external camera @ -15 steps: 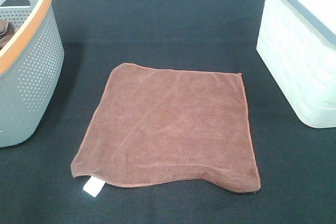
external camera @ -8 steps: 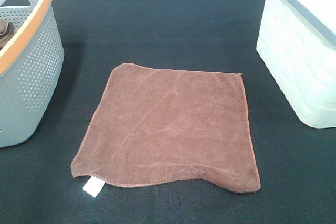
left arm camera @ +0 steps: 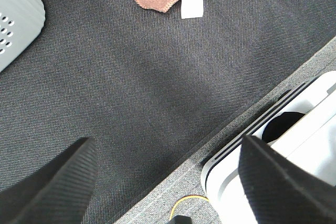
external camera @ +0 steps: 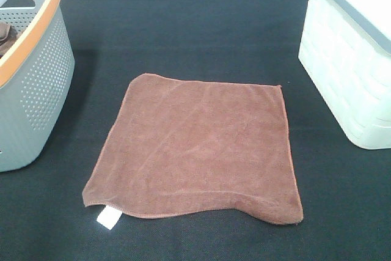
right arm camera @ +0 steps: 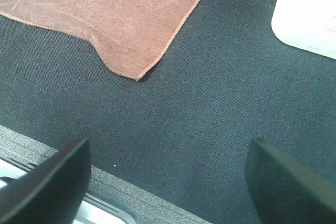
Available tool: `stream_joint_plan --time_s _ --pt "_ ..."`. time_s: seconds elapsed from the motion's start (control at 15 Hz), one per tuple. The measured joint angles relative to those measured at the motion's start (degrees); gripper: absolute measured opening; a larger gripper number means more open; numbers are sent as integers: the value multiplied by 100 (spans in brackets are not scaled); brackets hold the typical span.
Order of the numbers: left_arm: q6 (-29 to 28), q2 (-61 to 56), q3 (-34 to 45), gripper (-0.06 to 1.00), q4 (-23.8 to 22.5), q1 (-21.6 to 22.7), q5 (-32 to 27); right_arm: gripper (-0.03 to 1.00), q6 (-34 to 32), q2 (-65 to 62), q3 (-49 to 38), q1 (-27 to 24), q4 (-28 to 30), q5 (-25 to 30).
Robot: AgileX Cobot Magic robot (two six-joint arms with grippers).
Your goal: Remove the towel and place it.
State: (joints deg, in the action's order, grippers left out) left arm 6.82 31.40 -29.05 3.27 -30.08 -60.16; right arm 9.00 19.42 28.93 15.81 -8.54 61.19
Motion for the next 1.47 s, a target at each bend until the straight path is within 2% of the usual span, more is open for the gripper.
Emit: stream_joint_plan --time_s 0.07,0.2,0.27,0.4,0.47,0.73,0.87,1.47 --pt "0 -46 0 72 0 195 0 77 0 -6 0 -6 0 0" --pt "0 -378 0 72 -6 1054 6 77 0 -63 0 -40 0 0" --pt "0 -854 0 72 -46 1656 11 77 0 -195 0 -218 0 0" --pt "0 -1610 0 72 -69 2177 11 77 0 -470 0 -653 0 0" --pt "0 -1610 0 72 -69 2177 11 77 0 -470 0 -653 0 0" --pt "0 -3105 0 72 -69 2716 11 77 0 -1536 0 -1438 0 -6" --pt "0 -3163 0 72 -69 2722 11 77 0 -1925 0 -1473 -6 -6" --pt "-6 -3163 0 72 -69 2722 11 77 0 -1982 0 -1473 -34 -11"
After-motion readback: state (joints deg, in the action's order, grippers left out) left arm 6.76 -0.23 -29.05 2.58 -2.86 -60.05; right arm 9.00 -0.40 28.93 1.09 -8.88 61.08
